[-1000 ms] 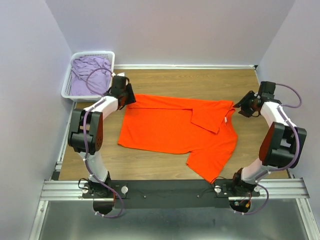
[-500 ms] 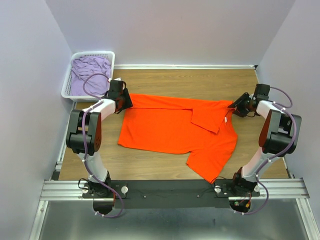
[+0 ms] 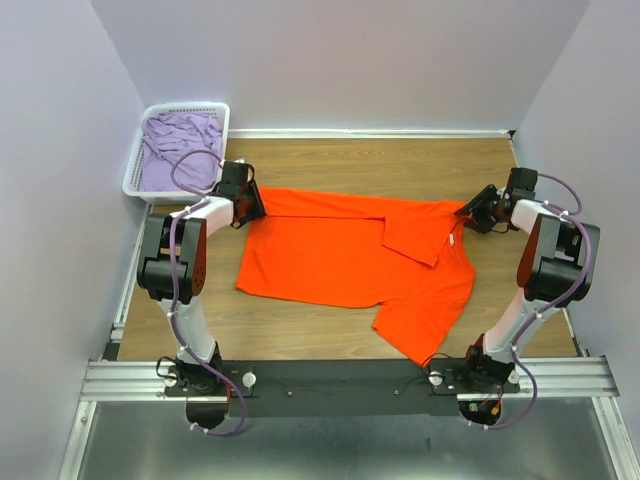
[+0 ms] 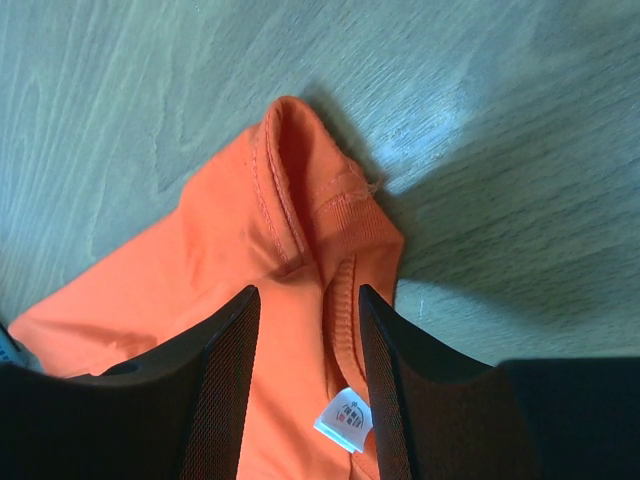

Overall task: Fold and stack the t-shirts
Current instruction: Fold the tshirt

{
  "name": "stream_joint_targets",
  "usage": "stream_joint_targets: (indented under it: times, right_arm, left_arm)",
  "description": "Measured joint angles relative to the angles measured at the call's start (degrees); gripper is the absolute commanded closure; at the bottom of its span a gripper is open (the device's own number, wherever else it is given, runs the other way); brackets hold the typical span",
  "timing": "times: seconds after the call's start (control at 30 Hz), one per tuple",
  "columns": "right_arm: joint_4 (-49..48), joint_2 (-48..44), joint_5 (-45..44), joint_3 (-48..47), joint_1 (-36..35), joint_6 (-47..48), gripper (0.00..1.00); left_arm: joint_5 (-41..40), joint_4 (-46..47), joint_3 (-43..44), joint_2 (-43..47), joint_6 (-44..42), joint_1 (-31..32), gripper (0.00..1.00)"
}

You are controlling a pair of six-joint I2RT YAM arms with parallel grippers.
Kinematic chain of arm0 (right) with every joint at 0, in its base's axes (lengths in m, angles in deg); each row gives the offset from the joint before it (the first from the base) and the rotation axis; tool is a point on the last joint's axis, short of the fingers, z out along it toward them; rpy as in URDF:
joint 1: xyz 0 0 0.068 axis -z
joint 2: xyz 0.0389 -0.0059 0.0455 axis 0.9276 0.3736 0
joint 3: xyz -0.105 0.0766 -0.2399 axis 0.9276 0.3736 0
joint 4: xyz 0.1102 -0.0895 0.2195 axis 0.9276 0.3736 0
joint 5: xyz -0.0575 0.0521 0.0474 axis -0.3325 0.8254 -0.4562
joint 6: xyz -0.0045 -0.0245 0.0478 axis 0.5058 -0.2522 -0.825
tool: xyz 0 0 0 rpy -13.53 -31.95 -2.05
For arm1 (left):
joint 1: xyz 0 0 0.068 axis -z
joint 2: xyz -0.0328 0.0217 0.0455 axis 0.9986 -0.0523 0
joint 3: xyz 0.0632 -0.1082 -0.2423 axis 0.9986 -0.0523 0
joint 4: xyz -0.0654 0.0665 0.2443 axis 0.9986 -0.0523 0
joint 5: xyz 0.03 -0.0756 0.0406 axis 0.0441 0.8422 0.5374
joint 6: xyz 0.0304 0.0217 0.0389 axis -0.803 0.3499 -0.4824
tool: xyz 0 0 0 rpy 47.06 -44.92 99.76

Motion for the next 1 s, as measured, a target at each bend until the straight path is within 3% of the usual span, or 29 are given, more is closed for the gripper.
stream_joint_targets:
  times: [0.33, 0.47, 0.67, 1.0]
  right_arm:
    - [-0.9, 0.9, 0.0, -0.3, 0.0, 0.0, 0.49]
    - [-1.1, 1.4, 0.0, -0.3, 0.0, 0.1, 0.49]
    - [-1.7, 2.2, 0.0, -0.3, 0.0, 0.0, 0.49]
    - [-2.5, 2.9, 0.0, -0.9, 0.0, 0.1, 0.49]
  left_arm:
    - [0.5, 0.0, 1.1, -1.2, 0.2, 0.0, 0.65]
    - [0.5, 0.0, 1.2, -1.5, 0.2, 0.0, 0.73]
    - [0.4, 0.0, 1.3, -1.8, 0.1, 0.0, 0.99]
    - [-2.1, -3.1, 4.2, -1.8, -1.9, -0.4, 1.00]
